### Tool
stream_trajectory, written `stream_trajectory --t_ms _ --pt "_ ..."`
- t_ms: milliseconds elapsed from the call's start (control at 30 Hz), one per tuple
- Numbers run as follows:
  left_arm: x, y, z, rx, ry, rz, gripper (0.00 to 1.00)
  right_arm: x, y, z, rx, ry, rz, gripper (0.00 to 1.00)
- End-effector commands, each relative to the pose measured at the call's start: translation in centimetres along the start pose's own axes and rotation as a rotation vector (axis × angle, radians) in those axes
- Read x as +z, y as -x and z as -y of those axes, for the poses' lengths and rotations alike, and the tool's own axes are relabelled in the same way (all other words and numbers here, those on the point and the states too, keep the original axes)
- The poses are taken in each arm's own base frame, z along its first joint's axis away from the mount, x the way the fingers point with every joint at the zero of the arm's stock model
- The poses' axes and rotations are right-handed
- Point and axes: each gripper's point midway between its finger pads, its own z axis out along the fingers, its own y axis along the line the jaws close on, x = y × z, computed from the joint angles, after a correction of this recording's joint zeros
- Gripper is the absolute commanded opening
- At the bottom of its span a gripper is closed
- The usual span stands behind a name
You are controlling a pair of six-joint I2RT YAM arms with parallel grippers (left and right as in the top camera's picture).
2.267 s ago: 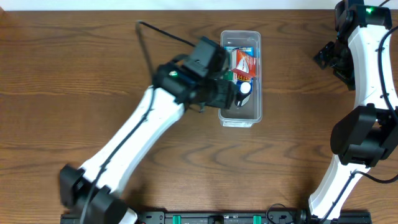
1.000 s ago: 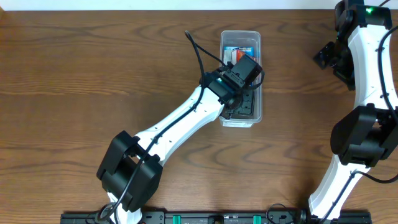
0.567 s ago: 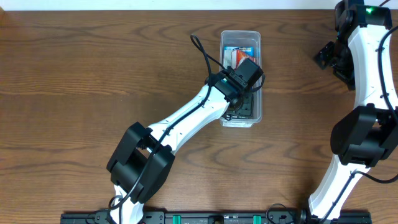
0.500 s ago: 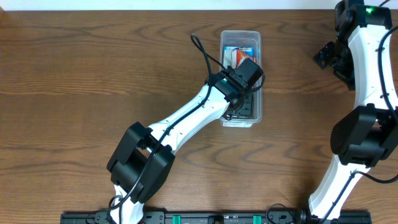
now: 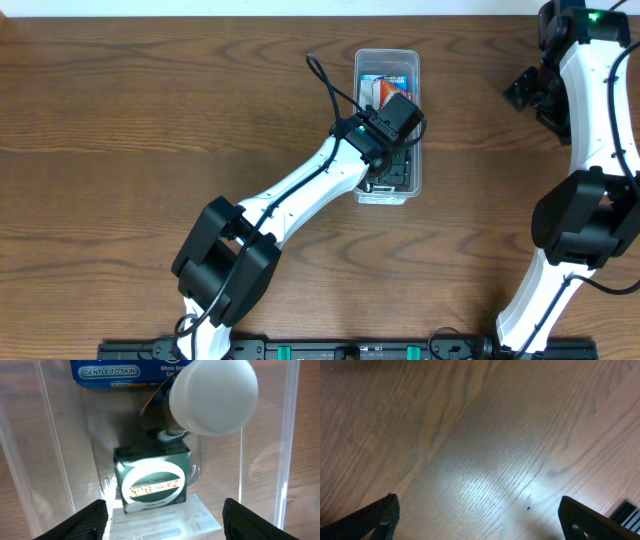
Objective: Pack container
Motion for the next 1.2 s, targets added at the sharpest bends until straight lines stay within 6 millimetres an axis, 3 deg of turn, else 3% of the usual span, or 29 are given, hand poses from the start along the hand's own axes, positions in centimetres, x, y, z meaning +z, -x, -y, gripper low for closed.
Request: stream_trajectory --t_ms 0,167,400,533,700,900,1167 --pt "-0.1 0.0 -0.3 -0.006 0.011 0.006 0.75 -0.8 0.4 0.6 0.026 0.003 0.025 0.99" --pt "-0.3 0.1 -0.2 -0.005 0.004 0.009 0.75 -0.8 0.4 0.6 0.026 0.003 0.025 0.99" --pt "-3.3 0.3 1.0 0.002 -0.061 0.037 0.75 -0.8 0.4 0.6 0.026 0.003 0.025 0.99" --pt "-6.6 0.5 1.2 0.007 -0.090 0.077 0.76 -0.8 0.4 0.6 0.026 0.003 0.025 0.99" --pt "-11.7 0.7 0.9 0.061 -0.109 0.161 0.88 -0.8 0.4 0.6 0.026 0.003 0.025 0.99" --pt "-18.2 -0.4 -2.2 0.027 -0.076 0.235 0.97 -0.8 0.4 0.6 0.026 0.003 0.025 0.99" --pt "-24.0 -2.6 -6.1 -0.007 -0.019 0.311 0.99 -0.8 0.4 0.6 0.026 0.003 0.025 0.99"
